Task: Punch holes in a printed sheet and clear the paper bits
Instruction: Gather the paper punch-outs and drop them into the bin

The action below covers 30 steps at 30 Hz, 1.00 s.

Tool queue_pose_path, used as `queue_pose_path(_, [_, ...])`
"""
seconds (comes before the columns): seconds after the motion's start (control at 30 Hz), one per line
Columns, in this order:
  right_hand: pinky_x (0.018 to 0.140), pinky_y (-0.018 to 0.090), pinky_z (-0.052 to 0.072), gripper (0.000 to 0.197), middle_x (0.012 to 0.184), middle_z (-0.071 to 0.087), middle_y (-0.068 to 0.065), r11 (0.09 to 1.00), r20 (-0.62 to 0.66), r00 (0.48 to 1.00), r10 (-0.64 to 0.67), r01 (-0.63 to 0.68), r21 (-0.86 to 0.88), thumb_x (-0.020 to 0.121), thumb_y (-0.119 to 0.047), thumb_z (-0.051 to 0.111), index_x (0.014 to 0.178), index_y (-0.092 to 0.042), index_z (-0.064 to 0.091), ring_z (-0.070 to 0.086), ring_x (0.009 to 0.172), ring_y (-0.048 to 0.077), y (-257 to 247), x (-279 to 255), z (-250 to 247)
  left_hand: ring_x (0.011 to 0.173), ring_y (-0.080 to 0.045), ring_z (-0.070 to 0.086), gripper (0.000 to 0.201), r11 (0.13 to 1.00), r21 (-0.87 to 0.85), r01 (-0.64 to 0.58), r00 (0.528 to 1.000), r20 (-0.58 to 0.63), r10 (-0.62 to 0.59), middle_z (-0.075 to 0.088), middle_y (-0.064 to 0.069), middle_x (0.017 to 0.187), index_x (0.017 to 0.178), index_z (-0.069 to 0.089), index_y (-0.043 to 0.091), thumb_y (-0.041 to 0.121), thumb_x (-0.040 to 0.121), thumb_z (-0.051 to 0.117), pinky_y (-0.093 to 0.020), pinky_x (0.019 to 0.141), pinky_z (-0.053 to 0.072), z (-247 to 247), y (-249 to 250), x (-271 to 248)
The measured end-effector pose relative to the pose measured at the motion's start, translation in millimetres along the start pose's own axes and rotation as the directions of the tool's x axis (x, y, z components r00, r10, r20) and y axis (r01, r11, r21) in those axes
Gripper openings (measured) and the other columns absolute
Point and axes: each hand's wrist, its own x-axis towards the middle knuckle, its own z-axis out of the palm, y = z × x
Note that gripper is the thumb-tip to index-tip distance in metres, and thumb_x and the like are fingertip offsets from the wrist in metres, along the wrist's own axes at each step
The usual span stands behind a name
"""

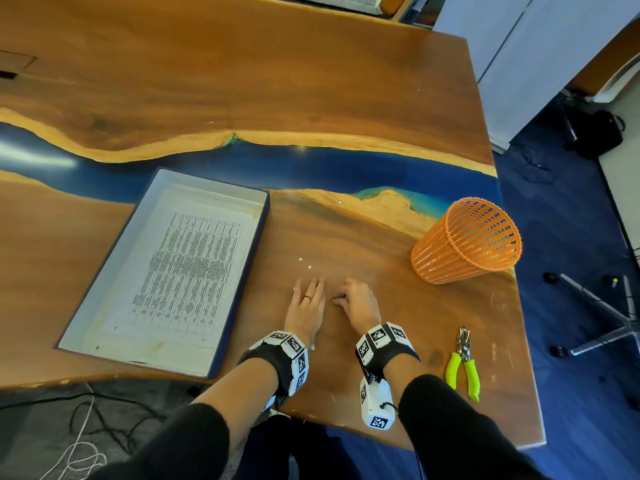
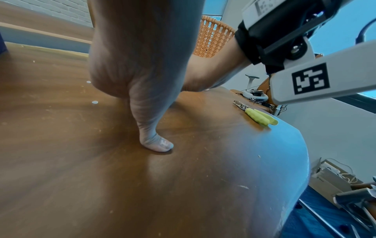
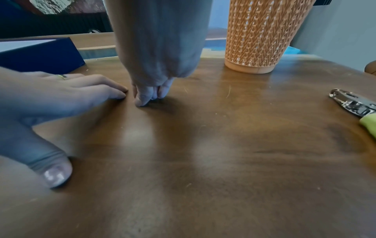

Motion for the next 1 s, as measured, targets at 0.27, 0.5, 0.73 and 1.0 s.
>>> queue_pose_path(0.27, [0.073, 0.038, 0.043, 0.013, 0.102, 0.055, 0.011, 0.997, 0.044, 0.996, -0.081, 0.081, -0.009, 0.091, -0.007, 0.052, 0.093, -0.001, 0.062, 0.057, 0.091, 0.031, 0.8, -2.0, 0.6, 0.148, -0.029, -0.006, 0.126, 1.0, 0.003, -0.008, 1.0, 0.009, 0.008, -0.011, -0.018, 0.158, 0.147, -0.008, -0.003, 0.048, 0.069, 0.077, -0.053, 0.118, -0.002, -0.5, 0.1, 0.2])
queue_pose_path(0.5, [0.087, 0.043, 0.041, 0.021, 0.113, 0.051, 0.018, 0.99, 0.106, 0.988, -0.108, 0.117, -0.084, 0.095, -0.009, 0.042, 0.105, 0.003, 0.056, 0.051, 0.102, 0.035, 2.9, 1.1, 5.4, 0.148, -0.027, -0.007, 0.124, 1.0, -0.018, -0.006, 1.0, 0.0, 0.006, -0.011, -0.016, 0.158, 0.148, -0.008, -0.002, 0.046, 0.07, 0.077, -0.053, 0.118, -0.001, -1.7, -0.5, -1.1])
queue_pose_path(0.73, [0.078, 0.039, 0.04, 0.012, 0.106, 0.053, 0.017, 0.998, 0.036, 0.998, -0.052, 0.052, -0.018, 0.094, -0.007, 0.043, 0.102, -0.002, 0.05, 0.053, 0.096, 0.033, 4.0, -6.7, -8.8, 0.148, -0.027, -0.005, 0.125, 1.0, -0.016, -0.022, 1.0, -0.001, 0.022, -0.011, -0.017, 0.158, 0.148, -0.007, -0.003, 0.045, 0.07, 0.078, -0.052, 0.118, 0.001, -6.4, 1.1, -3.6])
queue_pose_path(1.0, [0.062, 0.035, 0.041, 0.015, 0.072, 0.057, 0.011, 0.995, -0.209, 0.976, -0.056, 0.073, 0.074, 0.077, 0.0, 0.055, 0.071, -0.012, 0.048, 0.05, 0.067, 0.024, 18.9, -1.4, -95.5, 0.148, -0.025, -0.006, 0.121, 0.988, 0.01, -0.152, 0.988, -0.01, 0.152, -0.014, -0.012, 0.159, 0.149, -0.009, -0.001, 0.051, 0.074, 0.071, -0.051, 0.118, 0.003, -10.0, 4.6, -2.7])
